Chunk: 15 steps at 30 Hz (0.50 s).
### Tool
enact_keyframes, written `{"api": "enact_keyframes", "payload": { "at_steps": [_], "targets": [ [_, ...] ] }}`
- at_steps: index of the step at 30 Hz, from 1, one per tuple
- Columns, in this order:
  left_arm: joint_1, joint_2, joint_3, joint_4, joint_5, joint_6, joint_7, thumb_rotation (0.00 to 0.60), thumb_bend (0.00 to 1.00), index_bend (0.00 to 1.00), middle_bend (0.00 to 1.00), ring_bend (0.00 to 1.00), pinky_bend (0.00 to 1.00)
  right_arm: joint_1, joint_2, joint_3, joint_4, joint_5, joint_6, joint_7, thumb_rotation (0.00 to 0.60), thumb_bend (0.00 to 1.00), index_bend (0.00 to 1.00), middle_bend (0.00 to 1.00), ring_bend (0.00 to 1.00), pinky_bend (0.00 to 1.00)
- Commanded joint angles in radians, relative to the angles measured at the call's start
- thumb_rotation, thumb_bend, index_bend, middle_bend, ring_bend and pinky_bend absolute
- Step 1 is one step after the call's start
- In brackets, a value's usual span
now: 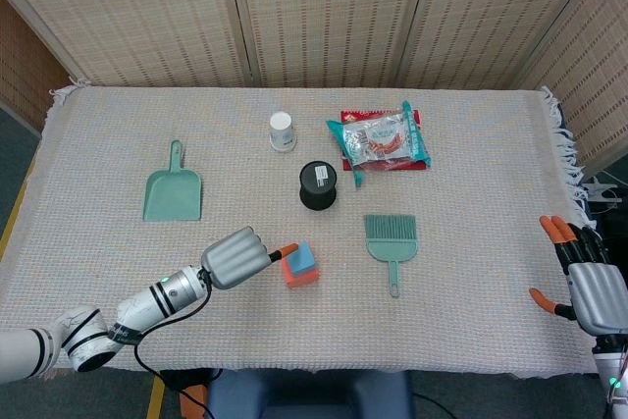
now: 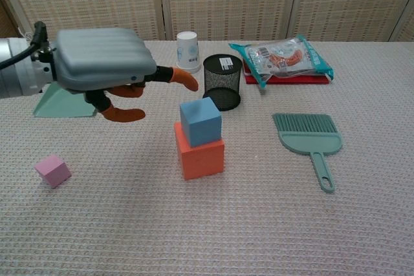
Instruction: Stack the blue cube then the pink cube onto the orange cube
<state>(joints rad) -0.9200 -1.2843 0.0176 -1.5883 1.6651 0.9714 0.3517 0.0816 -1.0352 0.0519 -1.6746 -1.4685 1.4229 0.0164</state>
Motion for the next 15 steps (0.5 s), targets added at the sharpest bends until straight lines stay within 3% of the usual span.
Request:
{"api": "enact_keyframes", "payload": {
  "at_steps": [1,8,15],
  "targets": [
    [0.101,0.065,0.081,-0.015,0.059,0.121,-0.104,0.600,0.40,0.15,1.00,1.00,1.00,0.001,0.000,0.000,0.001,0.000,-0.002,-0.001,0.600,0.09,0.00,0.00,0.00,0.00],
    [0.181,0.118,0.183,-0.038,0.036,0.082,-0.244,0.600,0.37,0.14,1.00,1.00,1.00,0.009,-0.008,-0.007,-0.003,0.000,-0.023,-0.023,0.600,0.09,0.00,0.00,0.00,0.00],
    [0.228,0.086,0.192,0.025,-0.027,0.028,-0.240,0.600,0.37,0.11,1.00,1.00,1.00,0.002,-0.006,-0.009,-0.006,-0.004,-0.010,-0.023,0.600,0.09,0.00,0.00,0.00,0.00]
  ]
}}
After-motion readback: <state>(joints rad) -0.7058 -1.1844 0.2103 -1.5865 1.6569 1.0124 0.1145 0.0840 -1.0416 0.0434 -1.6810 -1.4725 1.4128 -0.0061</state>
